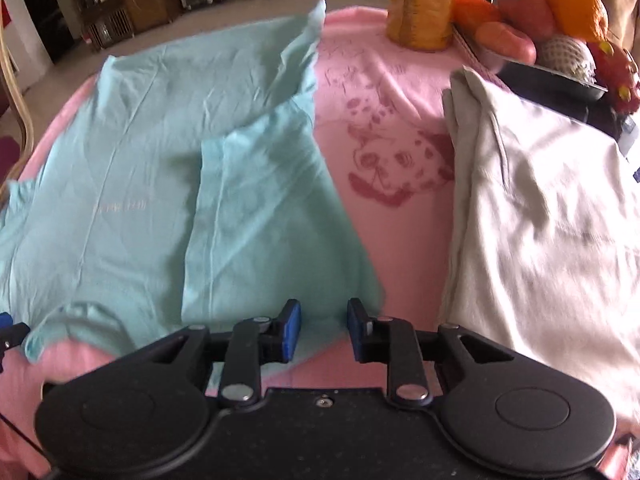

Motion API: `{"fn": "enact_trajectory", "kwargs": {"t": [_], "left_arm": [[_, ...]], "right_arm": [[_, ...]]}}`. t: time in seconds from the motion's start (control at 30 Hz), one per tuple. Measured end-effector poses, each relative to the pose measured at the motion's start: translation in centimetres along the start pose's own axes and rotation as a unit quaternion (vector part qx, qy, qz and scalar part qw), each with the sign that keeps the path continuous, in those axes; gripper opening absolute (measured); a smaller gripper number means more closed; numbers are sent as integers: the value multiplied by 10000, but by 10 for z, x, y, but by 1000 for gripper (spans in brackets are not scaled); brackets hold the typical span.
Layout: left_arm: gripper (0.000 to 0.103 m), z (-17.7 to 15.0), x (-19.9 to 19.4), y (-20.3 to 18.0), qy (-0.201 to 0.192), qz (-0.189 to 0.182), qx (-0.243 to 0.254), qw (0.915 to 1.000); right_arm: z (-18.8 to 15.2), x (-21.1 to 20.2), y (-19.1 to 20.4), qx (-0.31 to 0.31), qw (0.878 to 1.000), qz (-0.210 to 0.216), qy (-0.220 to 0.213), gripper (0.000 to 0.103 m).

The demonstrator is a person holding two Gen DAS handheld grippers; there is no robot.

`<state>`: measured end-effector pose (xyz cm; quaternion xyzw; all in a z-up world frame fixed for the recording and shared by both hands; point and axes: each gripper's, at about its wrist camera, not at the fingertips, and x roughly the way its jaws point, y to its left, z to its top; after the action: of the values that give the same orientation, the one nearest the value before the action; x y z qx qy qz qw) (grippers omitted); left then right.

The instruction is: Fold clothes

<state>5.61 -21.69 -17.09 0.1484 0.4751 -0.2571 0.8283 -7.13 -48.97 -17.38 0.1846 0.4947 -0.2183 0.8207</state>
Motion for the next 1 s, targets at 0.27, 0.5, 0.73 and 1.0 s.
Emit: {"fn": "enact_trajectory", "kwargs": {"t": [0.27, 0.5, 0.73, 1.0], "left_arm": [[35, 22, -41, 102, -460, -152, -2144, 9755], [35, 40, -18, 166, -280, -148, -3548, 9344], [33, 39, -3, 170, -219, 735, -3588, 9303], [33, 46, 18, 176, -178, 938, -3577, 9290]], "right_arm": [[21, -84, -28, 989, 9662, 1951, -1366, 45], [49, -95, -7, 844, 9297, 2968, -2010, 47], [48, -66, 5, 822, 9261, 3225, -1777, 47], [44, -72, 12, 711, 9229, 3377, -1709, 48]]}}
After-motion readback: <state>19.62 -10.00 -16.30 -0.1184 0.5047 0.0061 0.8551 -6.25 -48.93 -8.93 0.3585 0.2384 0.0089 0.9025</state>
